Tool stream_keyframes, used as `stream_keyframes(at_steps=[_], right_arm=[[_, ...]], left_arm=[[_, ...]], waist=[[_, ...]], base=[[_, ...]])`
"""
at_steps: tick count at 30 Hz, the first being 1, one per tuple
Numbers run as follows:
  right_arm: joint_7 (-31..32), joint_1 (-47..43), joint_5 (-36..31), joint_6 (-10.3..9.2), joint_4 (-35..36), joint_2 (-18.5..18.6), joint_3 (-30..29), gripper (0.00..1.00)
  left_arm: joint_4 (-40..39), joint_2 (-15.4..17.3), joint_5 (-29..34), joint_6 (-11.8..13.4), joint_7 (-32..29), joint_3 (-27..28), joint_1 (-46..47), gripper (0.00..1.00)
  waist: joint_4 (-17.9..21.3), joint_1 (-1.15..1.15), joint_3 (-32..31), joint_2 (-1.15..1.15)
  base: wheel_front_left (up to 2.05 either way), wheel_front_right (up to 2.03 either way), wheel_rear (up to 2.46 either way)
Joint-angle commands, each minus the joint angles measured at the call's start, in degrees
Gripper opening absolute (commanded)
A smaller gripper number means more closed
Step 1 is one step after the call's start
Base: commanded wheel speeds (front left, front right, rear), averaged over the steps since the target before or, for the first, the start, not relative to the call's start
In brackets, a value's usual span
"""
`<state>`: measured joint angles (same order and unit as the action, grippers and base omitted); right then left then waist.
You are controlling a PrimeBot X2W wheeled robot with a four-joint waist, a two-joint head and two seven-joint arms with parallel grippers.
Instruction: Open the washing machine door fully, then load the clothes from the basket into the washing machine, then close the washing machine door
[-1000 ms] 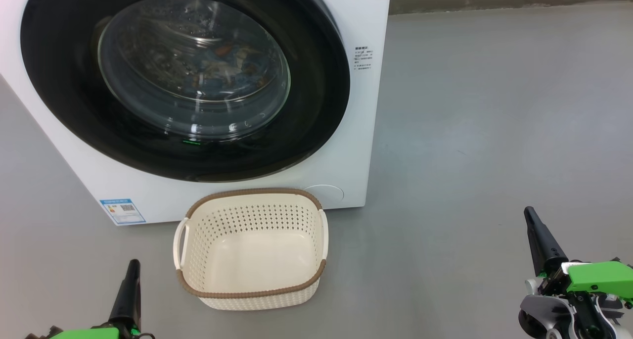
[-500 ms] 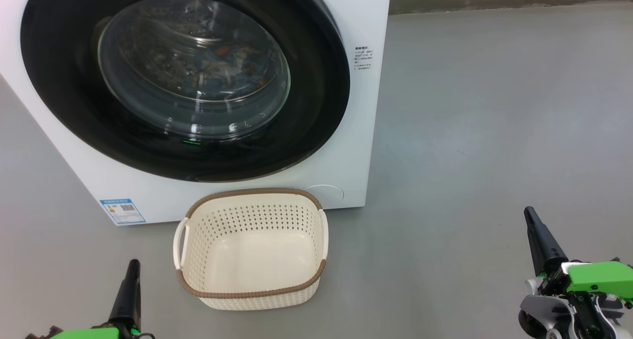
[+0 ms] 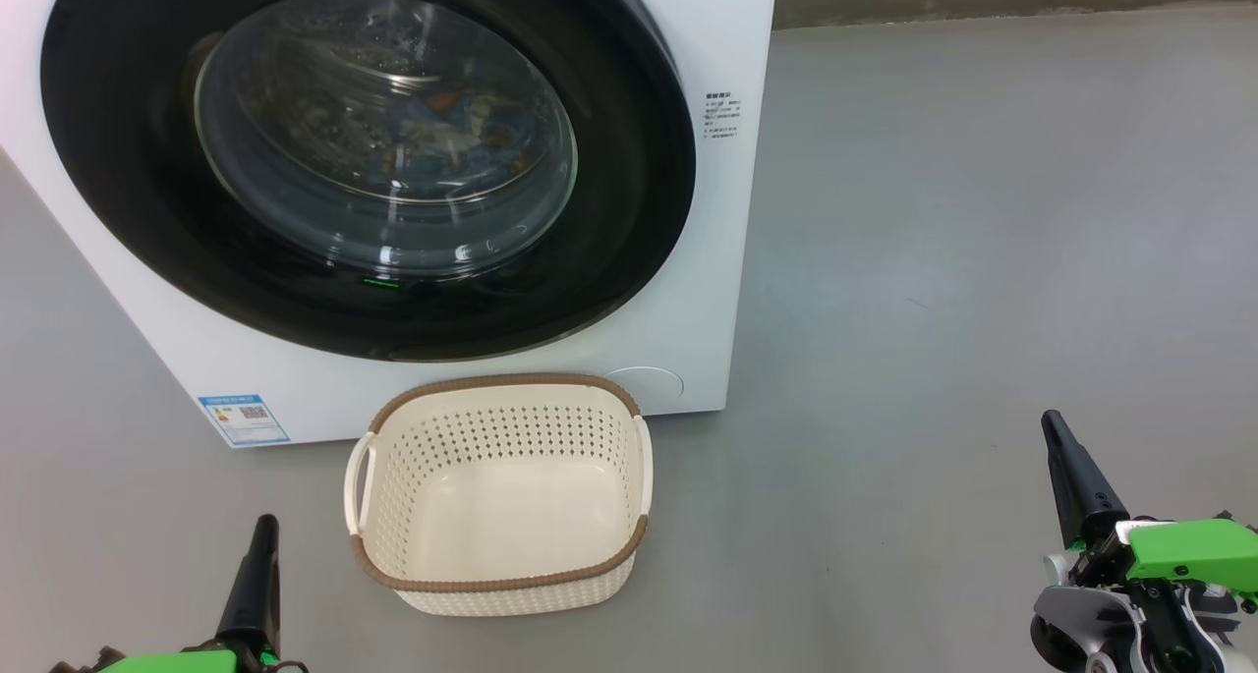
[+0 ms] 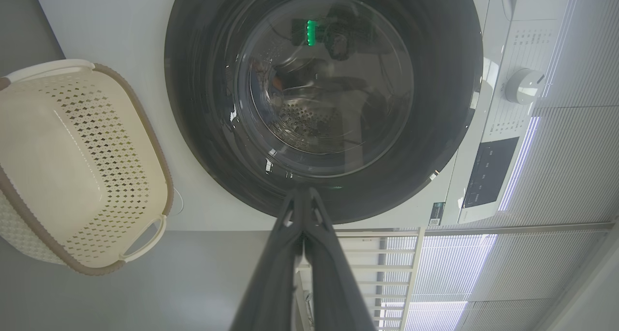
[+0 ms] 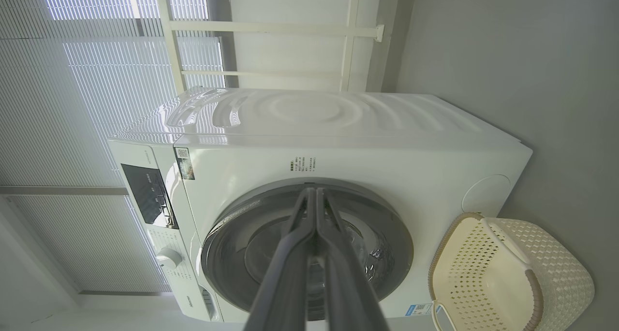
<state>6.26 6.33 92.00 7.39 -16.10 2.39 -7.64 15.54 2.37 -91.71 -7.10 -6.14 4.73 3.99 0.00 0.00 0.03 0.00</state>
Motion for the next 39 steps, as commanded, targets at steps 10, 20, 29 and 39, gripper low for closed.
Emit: stream_keyframes(at_steps=[10, 20, 29, 39], right_arm=[[0.29, 0.26, 0.10, 0.10, 1.74, 0.50, 1.03, 0.00], [0.29, 0.26, 0.09, 0.10, 1.74, 0.50, 1.03, 0.00], [0.29, 0.26, 0.09, 0.10, 1.74, 0.50, 1.03, 0.00], [0.29, 0.26, 0.09, 0.10, 1.74, 0.50, 1.02, 0.00]], left_arm=[[-1.14, 0.51, -0.37, -0.38, -0.42, 1.90, 2.62, 0.00], [-1.15, 0.51, -0.37, -0.38, -0.41, 1.89, 2.62, 0.00], [-1.15, 0.51, -0.38, -0.38, -0.41, 1.89, 2.61, 0.00], [-1.15, 0.51, -0.38, -0.38, -0.41, 1.89, 2.61, 0.00]], waist=[[0.00, 0.00, 0.00, 0.00], [0.00, 0.00, 0.00, 0.00], [0.00, 0.00, 0.00, 0.00], [0.00, 0.00, 0.00, 0.00]], base=[[0.00, 0.00, 0.00], [0.00, 0.00, 0.00], [0.00, 0.00, 0.00], [0.00, 0.00, 0.00]])
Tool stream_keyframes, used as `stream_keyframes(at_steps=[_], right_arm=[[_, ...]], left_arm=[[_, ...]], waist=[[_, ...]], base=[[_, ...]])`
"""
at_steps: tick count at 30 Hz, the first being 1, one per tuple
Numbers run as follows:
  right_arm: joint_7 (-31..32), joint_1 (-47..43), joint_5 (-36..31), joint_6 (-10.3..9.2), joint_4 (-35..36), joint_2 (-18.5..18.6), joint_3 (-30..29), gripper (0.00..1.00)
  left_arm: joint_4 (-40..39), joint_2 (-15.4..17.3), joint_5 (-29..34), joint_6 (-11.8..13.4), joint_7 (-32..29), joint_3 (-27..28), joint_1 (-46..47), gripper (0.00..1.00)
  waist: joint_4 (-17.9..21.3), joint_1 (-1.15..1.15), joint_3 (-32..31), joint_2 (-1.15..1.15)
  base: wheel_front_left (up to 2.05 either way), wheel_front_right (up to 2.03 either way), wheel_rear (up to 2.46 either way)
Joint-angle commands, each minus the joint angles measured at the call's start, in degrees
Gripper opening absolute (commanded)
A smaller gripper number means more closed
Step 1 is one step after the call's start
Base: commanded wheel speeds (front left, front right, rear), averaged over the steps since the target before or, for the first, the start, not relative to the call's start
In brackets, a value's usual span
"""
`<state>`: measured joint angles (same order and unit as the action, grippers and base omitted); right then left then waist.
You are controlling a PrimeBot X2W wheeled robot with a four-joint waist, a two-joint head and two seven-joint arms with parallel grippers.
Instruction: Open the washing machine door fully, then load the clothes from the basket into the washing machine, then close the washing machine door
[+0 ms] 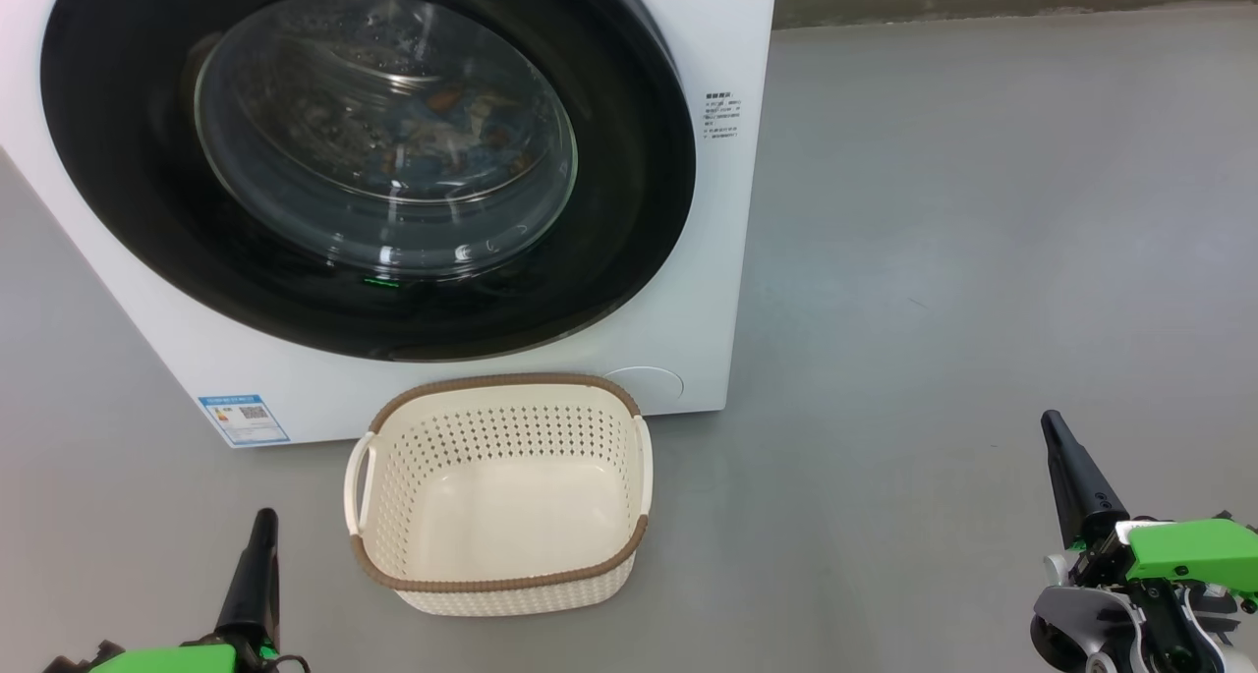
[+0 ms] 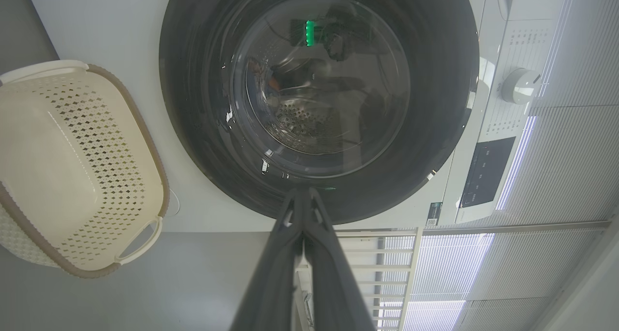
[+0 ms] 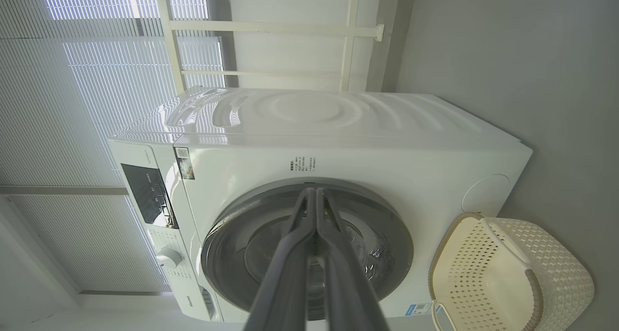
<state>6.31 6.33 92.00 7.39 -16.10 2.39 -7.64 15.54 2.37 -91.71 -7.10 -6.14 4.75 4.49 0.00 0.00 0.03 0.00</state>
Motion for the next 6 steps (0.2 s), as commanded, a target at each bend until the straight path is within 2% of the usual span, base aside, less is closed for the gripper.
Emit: stream_keyframes(at_steps=[1, 6], right_arm=[[0.23, 0.26, 0.09, 0.10, 1.74, 0.50, 1.02, 0.00], [0.23, 0.26, 0.09, 0.10, 1.74, 0.50, 1.02, 0.00]], left_arm=[[-1.15, 0.51, -0.38, -0.38, -0.41, 1.87, 2.11, 0.00], [-1.15, 0.51, -0.38, -0.38, -0.41, 1.86, 2.11, 0.00]], waist=[[0.00, 0.00, 0.00, 0.00], [0.00, 0.00, 0.00, 0.00]], base=[[0.00, 0.00, 0.00], [0.00, 0.00, 0.00]])
